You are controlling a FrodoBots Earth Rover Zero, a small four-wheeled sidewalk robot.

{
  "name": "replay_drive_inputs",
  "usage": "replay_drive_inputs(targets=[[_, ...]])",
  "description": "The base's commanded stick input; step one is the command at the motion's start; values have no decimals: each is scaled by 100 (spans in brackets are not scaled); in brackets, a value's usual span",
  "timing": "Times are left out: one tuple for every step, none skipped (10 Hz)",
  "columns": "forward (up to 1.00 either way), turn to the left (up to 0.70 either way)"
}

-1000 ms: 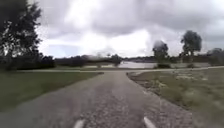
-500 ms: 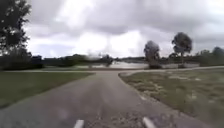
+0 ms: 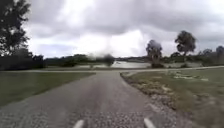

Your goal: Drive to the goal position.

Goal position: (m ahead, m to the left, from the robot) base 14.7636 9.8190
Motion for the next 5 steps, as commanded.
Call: replay_drive_inputs(targets=[[70, 0], [70, 0], [70, 0], [70, 24], [70, 34]])
